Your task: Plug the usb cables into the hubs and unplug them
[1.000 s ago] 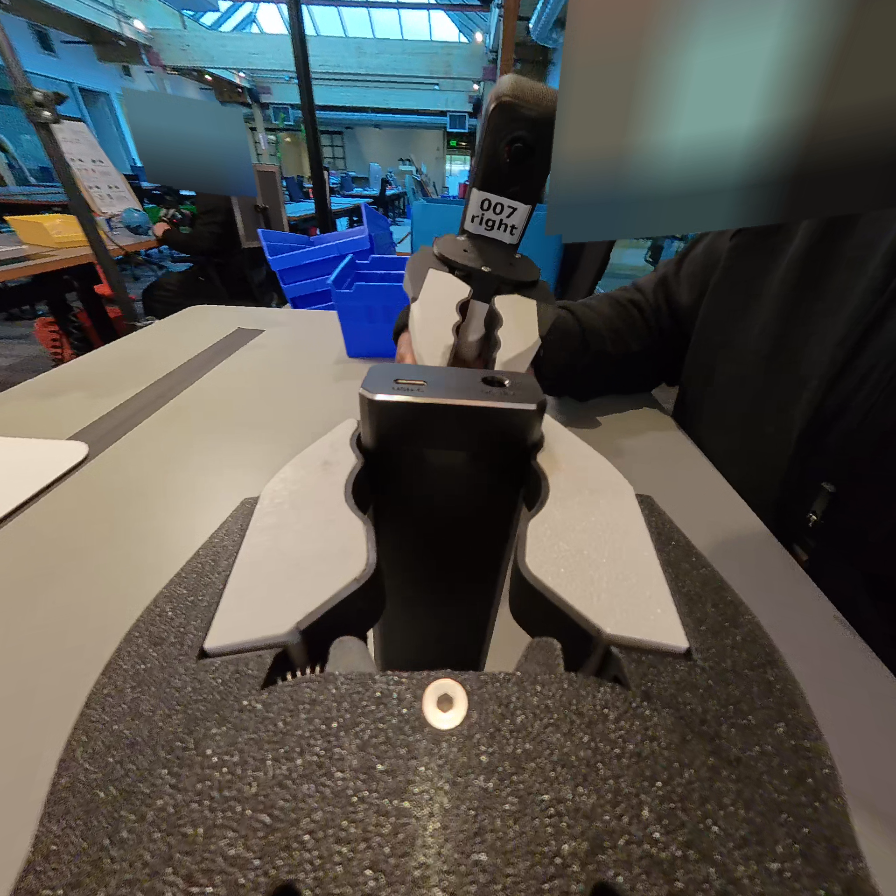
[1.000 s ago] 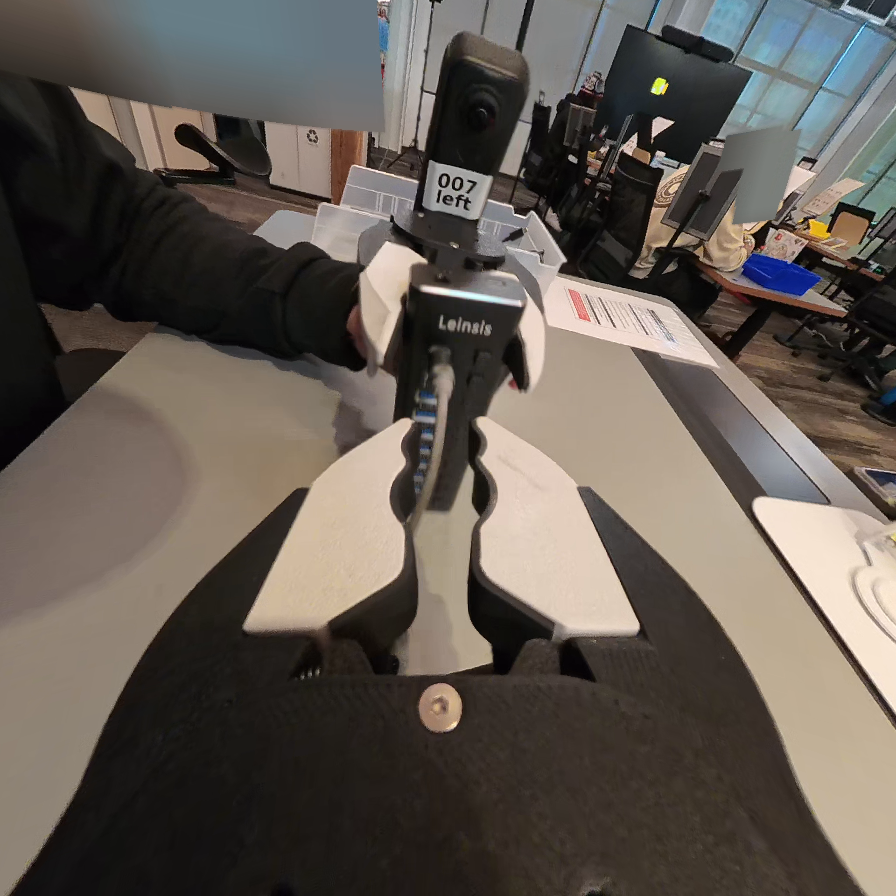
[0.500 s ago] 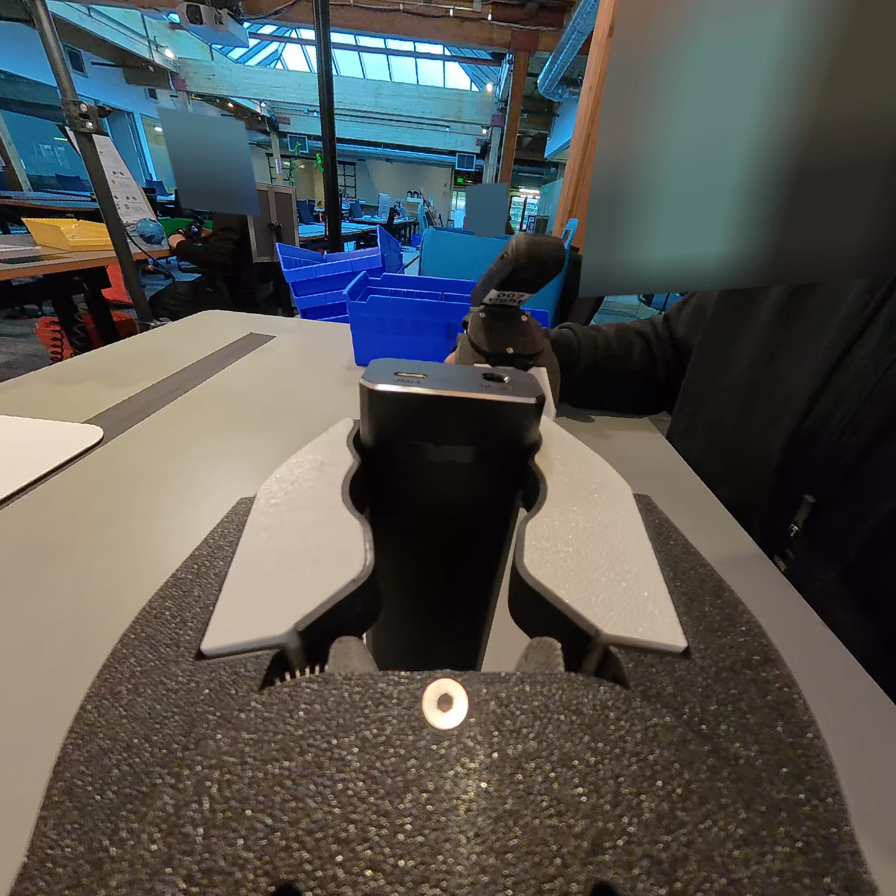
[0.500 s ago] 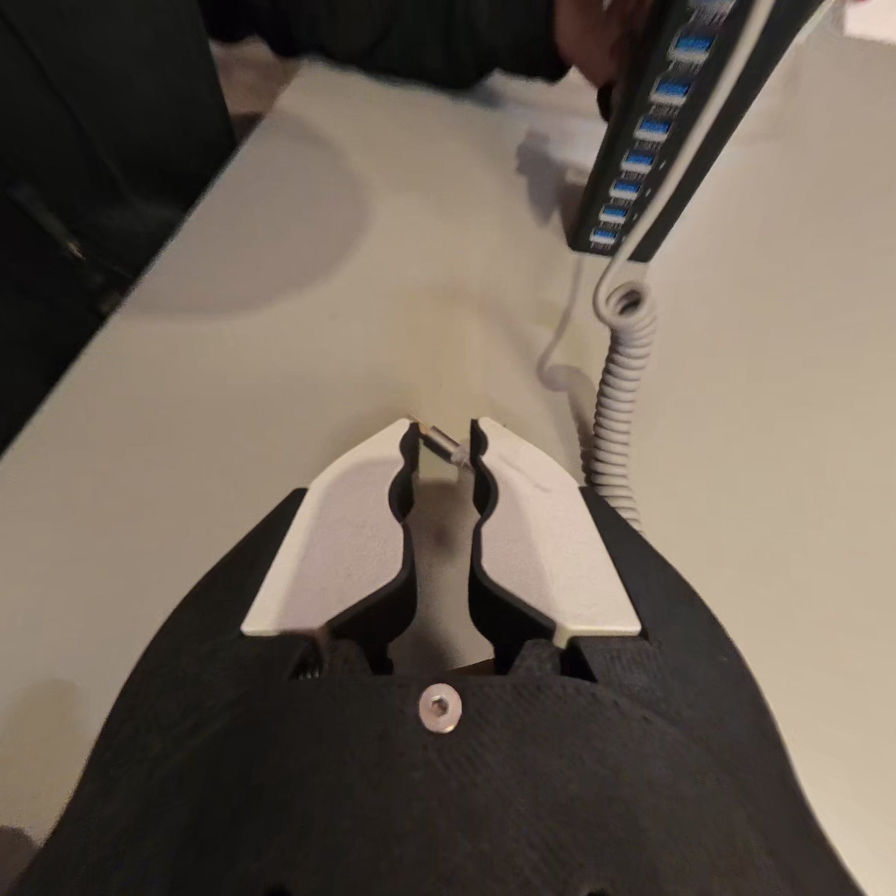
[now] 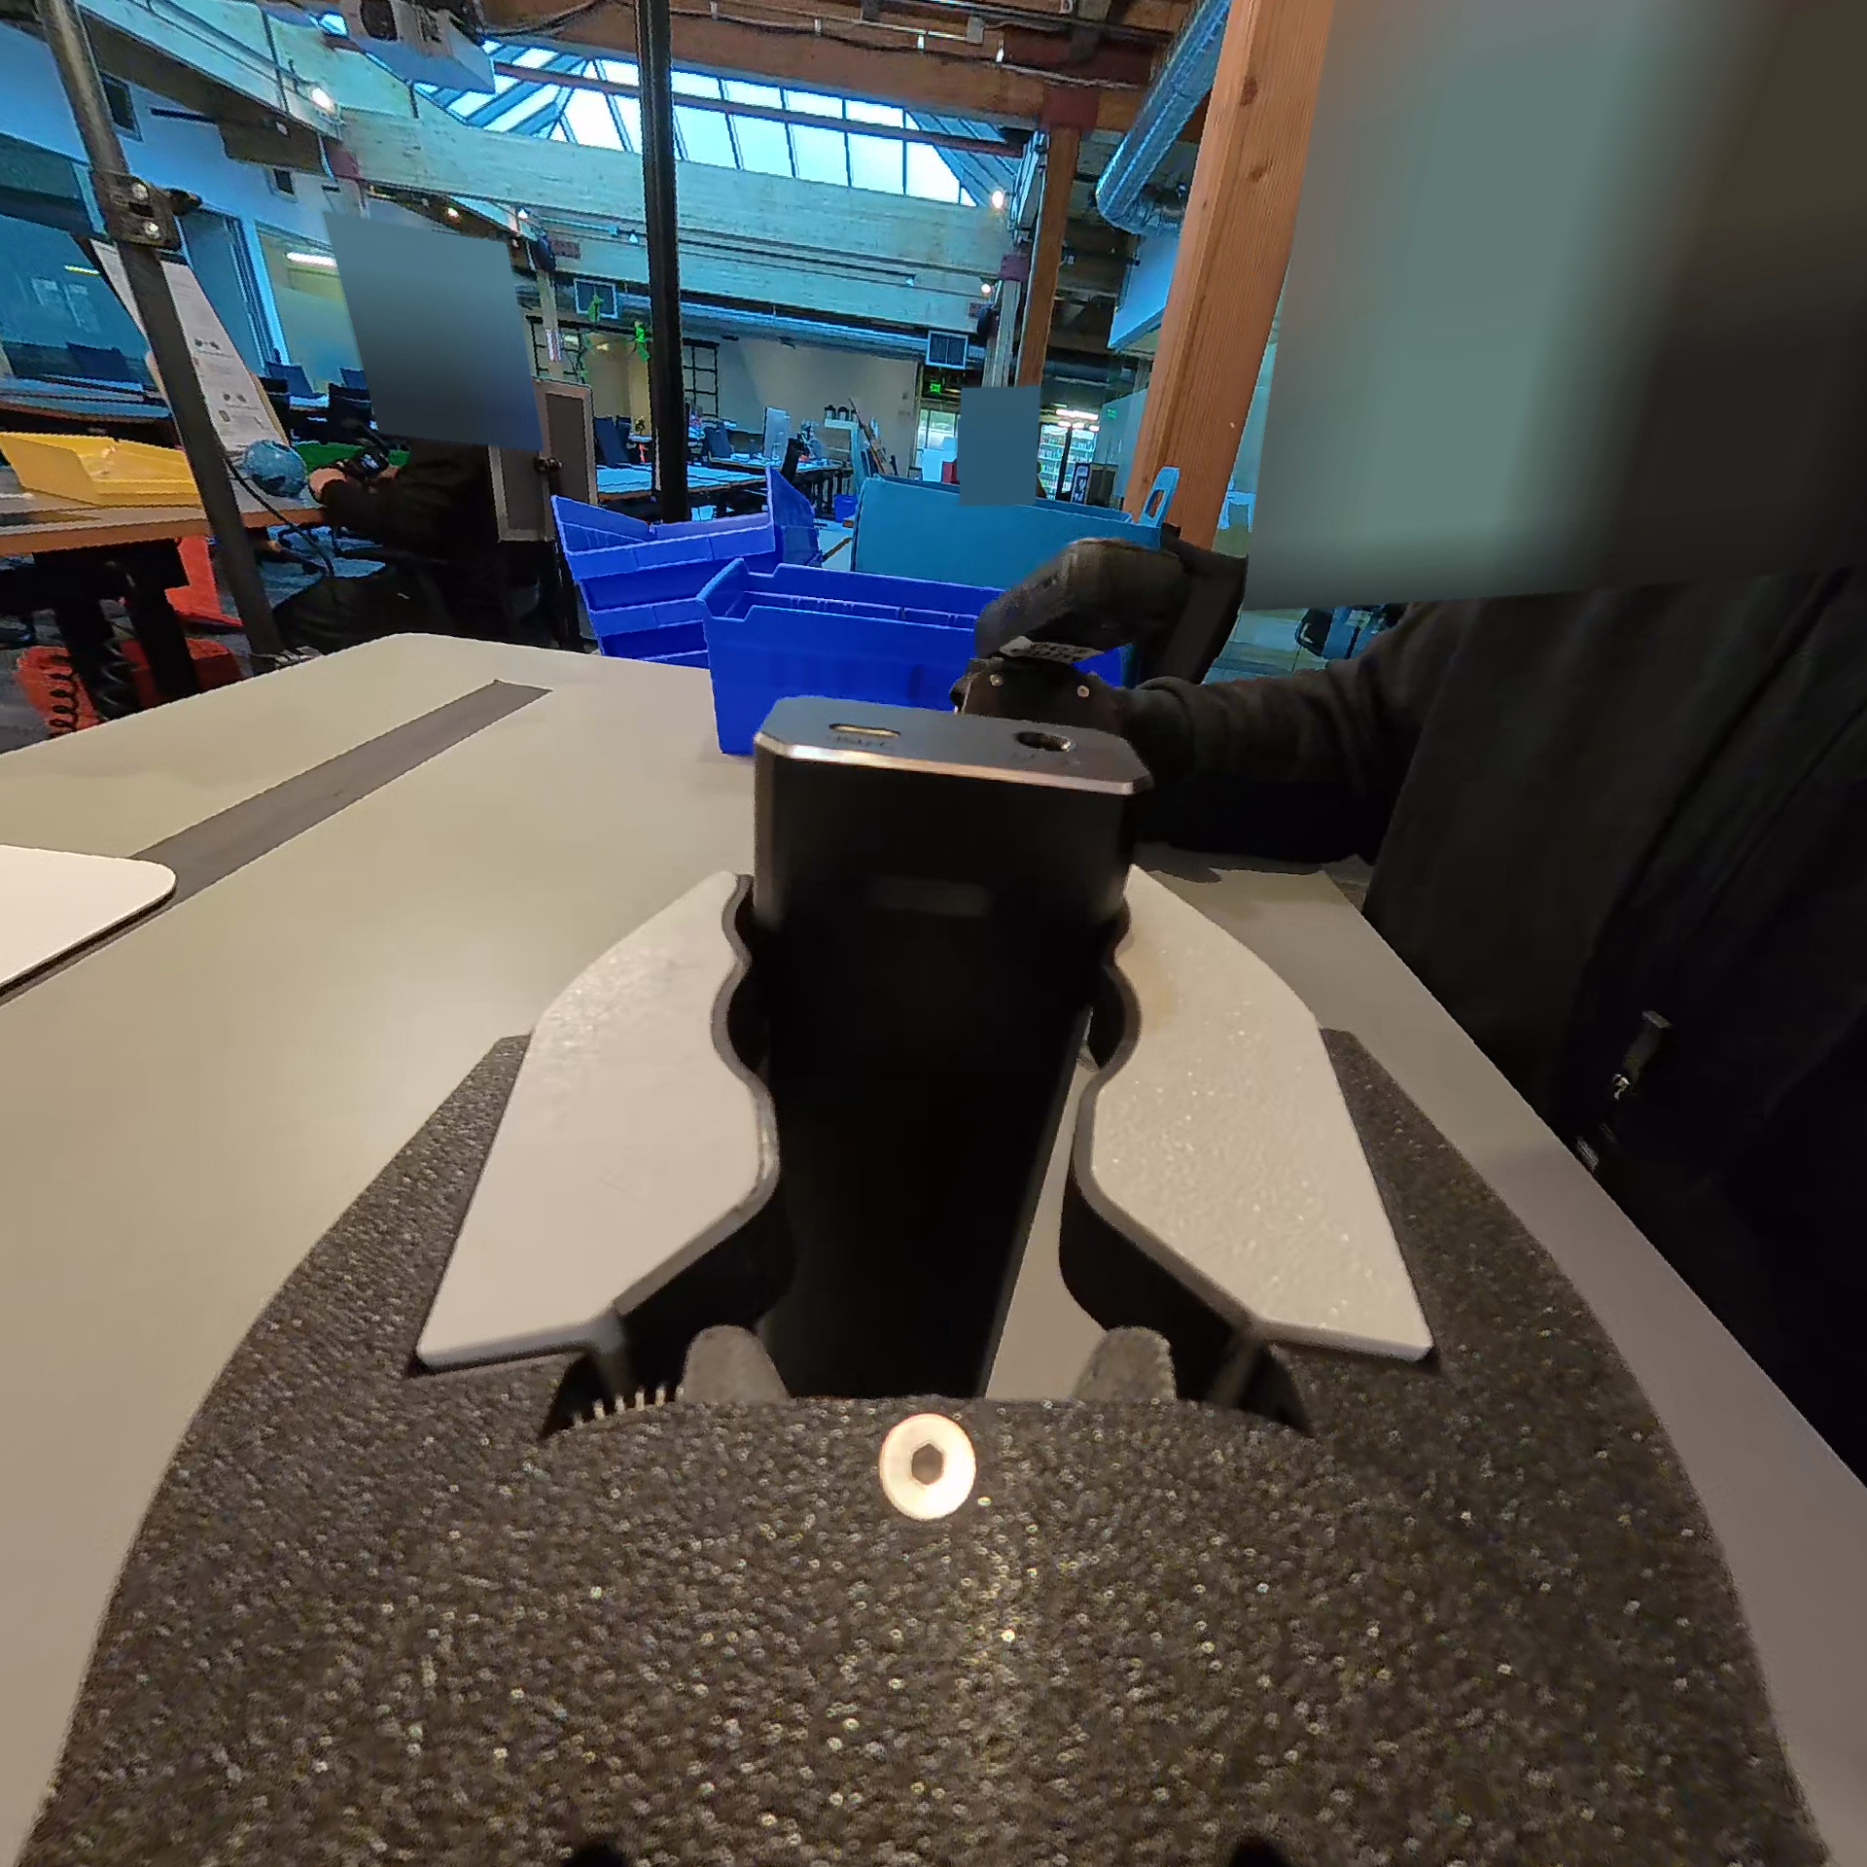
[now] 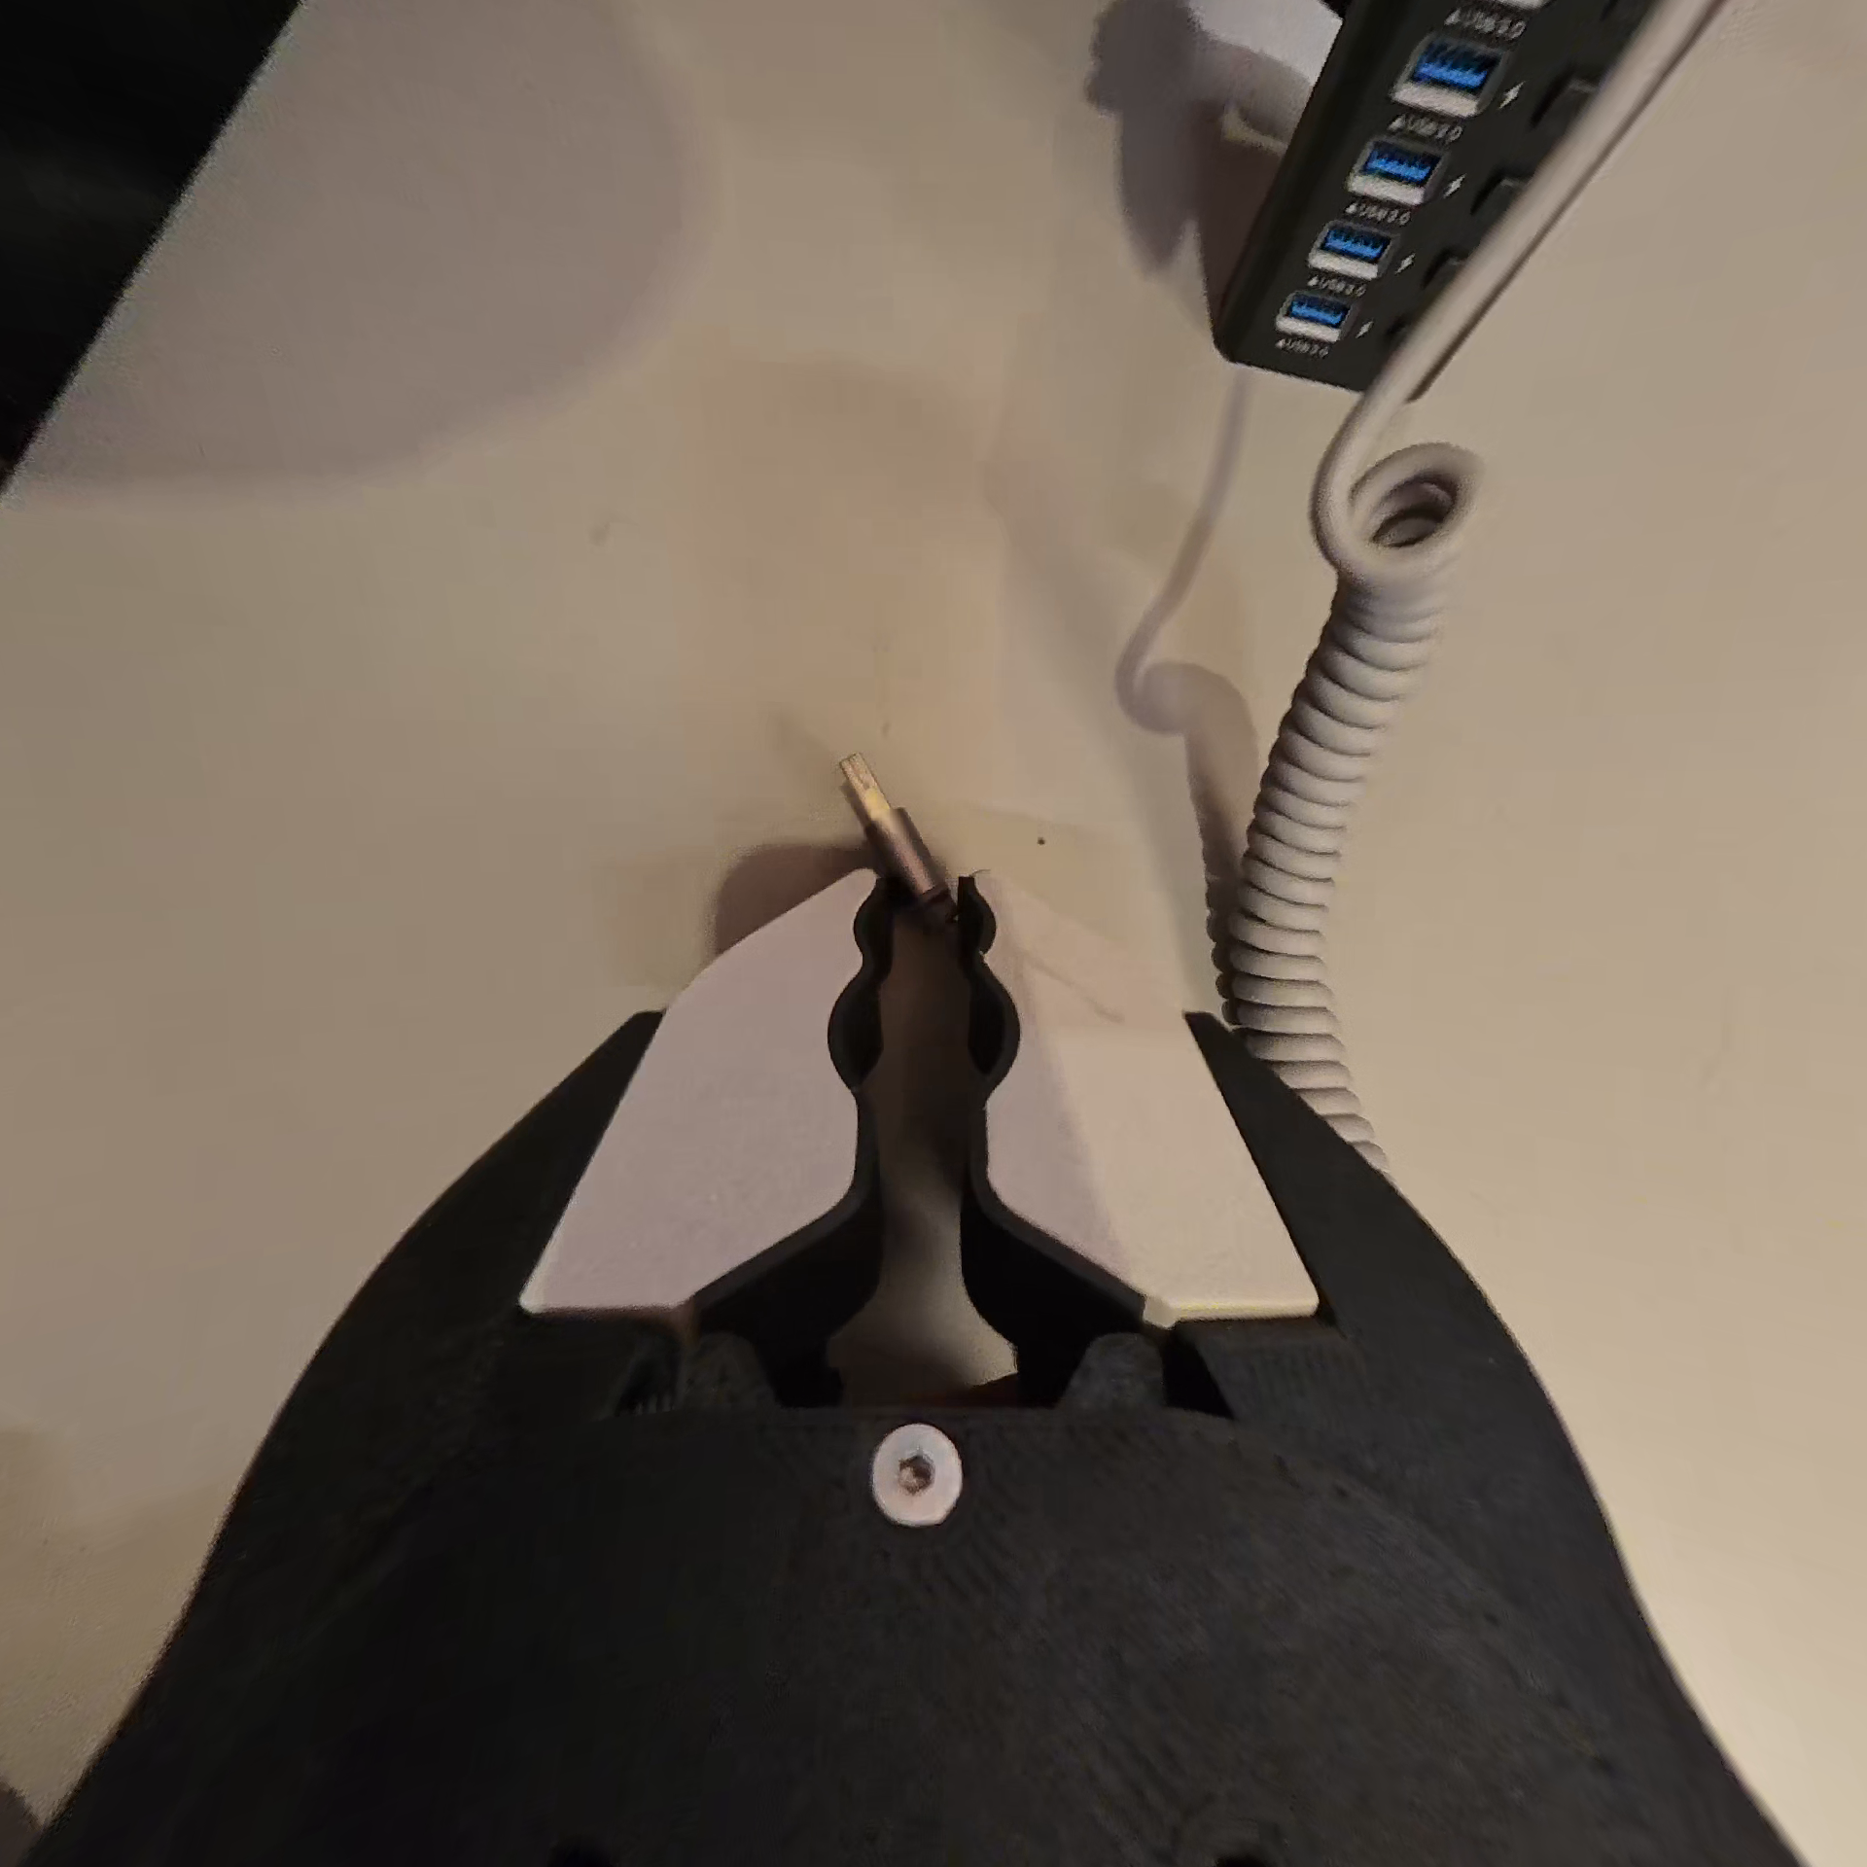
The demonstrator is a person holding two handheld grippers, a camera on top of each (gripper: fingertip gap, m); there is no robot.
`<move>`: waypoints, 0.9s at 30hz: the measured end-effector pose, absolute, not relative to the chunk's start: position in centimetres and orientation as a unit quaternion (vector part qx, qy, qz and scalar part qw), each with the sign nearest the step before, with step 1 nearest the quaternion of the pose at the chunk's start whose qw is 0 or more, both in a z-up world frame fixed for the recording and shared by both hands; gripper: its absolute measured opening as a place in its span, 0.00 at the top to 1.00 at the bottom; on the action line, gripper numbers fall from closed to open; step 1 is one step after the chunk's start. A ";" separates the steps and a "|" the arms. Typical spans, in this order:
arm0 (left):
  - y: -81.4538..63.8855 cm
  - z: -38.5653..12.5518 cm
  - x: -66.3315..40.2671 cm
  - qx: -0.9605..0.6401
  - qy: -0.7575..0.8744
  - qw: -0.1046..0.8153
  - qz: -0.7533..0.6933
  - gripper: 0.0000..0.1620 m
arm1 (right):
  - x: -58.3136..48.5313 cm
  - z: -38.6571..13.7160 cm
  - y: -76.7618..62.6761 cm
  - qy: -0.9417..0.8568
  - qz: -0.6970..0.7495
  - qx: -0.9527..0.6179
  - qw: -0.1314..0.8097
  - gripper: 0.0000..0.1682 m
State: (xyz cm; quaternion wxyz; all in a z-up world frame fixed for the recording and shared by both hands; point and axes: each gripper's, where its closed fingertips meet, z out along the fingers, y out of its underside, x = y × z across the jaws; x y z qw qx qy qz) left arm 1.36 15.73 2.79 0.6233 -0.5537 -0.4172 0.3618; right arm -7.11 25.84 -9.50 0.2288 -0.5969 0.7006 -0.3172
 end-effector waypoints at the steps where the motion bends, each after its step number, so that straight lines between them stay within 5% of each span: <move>1: 15.7 2.8 1.4 -0.553 -0.418 0.623 0.362 0.61 | -7.1 -9.2 25.7 0.701 -0.324 -0.589 0.237 0.93; 10: 15.4 2.8 1.7 -0.547 -0.420 0.628 0.361 0.59 | -6.7 -6.9 24.6 0.702 -0.371 -0.534 0.292 0.95; 27: 15.3 -0.7 2.4 -0.602 -0.462 0.566 0.322 0.56 | -1.7 -3.1 21.6 0.673 -0.527 -0.474 0.214 0.96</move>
